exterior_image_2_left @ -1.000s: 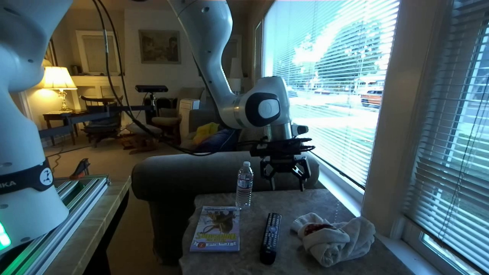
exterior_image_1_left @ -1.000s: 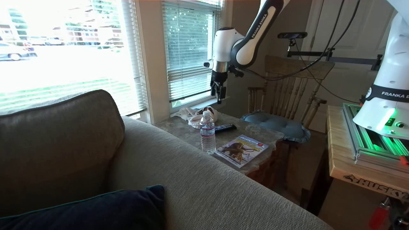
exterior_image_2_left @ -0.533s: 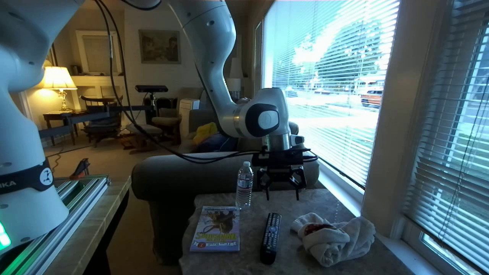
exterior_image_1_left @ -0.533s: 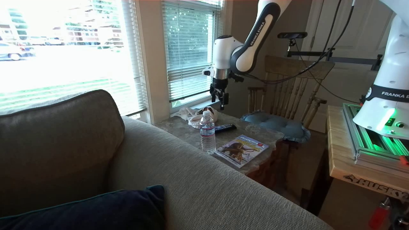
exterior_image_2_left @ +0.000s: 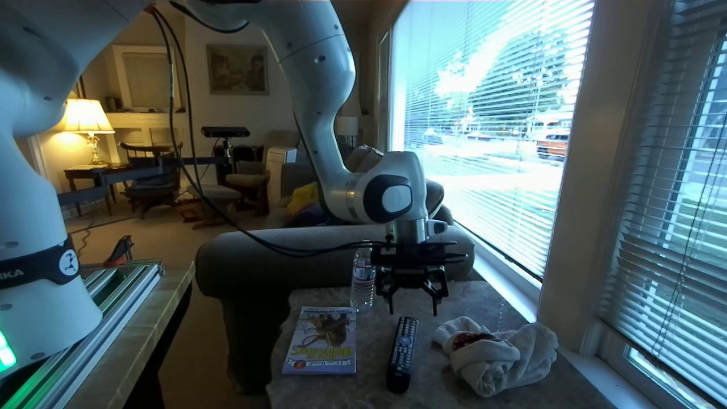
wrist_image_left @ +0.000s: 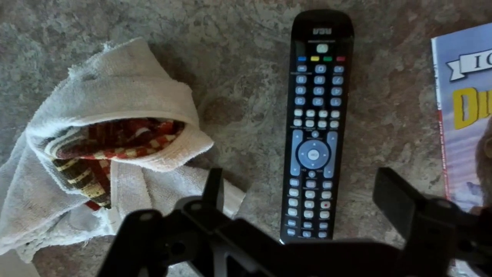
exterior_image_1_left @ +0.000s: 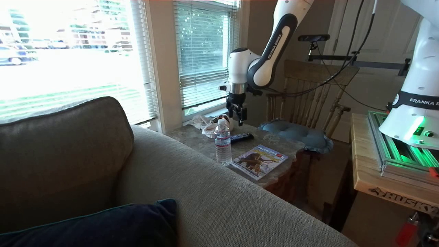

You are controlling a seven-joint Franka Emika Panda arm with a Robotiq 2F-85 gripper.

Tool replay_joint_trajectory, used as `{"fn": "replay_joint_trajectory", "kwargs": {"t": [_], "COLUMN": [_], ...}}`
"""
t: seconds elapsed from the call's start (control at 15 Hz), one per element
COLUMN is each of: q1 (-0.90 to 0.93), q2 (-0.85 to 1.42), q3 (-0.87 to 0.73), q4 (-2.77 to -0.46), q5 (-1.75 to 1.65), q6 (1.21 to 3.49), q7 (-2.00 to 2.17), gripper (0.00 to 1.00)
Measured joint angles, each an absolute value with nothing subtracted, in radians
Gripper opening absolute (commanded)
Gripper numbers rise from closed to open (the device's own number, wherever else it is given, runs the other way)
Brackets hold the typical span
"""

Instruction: Move the black remote to the left and wipe the table with the white cloth

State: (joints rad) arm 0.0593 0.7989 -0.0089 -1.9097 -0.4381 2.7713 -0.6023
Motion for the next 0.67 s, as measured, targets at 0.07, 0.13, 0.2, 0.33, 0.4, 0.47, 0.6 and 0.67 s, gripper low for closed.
{"fn": "replay_joint_trajectory", "kwargs": {"t": [0.07,0.13,0.2,0.33,0.4,0.47,0.6,0.67], "q1": [0.067,0.074,0.079,0.072,0.052,0.032,0.006,0.001], "q2": [0.806,0.809,0.810,0.808,0.805,0.803,0.806,0.810], "q3": [-0.017,-0.024,-0.028,-0.018,0.005,0.025,0.045,0.045], "q4": [-1.904,-1.901,-1.898,-1.897,-1.897,-1.896,-1.884,-1.876], "q5": [-0.443,-0.448,-0.449,-0.449,-0.449,-0.448,-0.446,-0.446], "q6": [2.772,2.772,2.772,2.772,2.773,2.773,2.765,2.764], "q7": [-0.599,-0.596,-0.596,-0.600,-0.614,-0.624,-0.632,-0.632], "gripper": [1.00,1.00,1.00,1.00,1.00,1.00,1.00,1.00]}}
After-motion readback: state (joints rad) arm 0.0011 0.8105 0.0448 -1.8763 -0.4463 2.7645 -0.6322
